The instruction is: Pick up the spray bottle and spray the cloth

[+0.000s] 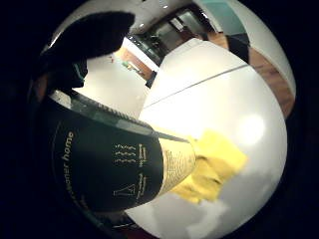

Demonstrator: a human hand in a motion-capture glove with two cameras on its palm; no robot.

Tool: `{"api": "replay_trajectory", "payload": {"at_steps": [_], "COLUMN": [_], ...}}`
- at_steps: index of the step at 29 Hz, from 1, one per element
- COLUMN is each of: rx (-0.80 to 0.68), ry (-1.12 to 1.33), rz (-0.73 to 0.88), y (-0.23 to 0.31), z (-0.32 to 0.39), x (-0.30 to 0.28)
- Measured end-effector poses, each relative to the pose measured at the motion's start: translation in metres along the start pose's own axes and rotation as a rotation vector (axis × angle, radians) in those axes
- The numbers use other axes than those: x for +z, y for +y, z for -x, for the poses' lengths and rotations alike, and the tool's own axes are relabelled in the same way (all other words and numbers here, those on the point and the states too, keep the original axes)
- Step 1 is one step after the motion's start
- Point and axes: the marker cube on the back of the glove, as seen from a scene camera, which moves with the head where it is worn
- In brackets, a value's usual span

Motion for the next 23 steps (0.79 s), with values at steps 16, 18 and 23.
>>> {"api": "replay_trajectory", "payload": {"at_steps": [16,18,23], "rx": [0.122,0.124,0.182], "ry": [0.118,0.134,0.186], "rz": [0.167,0.197,0.388], "y": [0.034,0.036,0.048], "z": [-0.109,-0.115,-0.129], "x": [0.121,0.123,0.126]}}
